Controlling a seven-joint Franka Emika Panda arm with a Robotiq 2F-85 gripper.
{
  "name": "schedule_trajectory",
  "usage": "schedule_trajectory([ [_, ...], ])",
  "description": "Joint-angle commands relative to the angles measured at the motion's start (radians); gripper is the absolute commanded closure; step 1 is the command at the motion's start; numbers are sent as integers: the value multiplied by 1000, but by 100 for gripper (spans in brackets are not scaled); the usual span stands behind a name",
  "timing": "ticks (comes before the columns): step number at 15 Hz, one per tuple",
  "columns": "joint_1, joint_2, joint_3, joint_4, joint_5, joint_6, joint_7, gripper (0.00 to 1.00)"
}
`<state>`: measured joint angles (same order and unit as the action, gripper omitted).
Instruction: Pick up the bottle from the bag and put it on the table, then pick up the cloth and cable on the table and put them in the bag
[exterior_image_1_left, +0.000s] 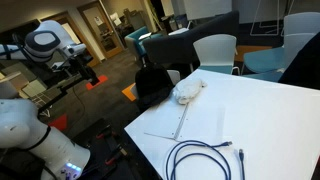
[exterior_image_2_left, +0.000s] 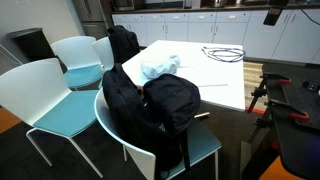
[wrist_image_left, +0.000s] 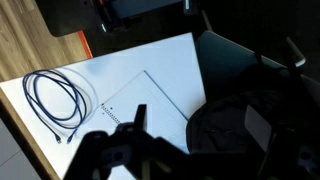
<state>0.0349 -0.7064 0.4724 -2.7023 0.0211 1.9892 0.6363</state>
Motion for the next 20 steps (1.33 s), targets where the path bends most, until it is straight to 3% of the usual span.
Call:
schedule_trajectory([
  [1, 31, 10, -30, 1, -23, -1, 19, 0],
  [7, 29, 13, -32, 1, -35, 16, 8, 0],
  [11, 6, 51, -53, 25, -186, 84, -80, 0],
  [15, -33, 108, -103, 42, -354, 200, -190, 0],
  [20, -43, 221, -227, 69, -506, 438, -425, 0],
])
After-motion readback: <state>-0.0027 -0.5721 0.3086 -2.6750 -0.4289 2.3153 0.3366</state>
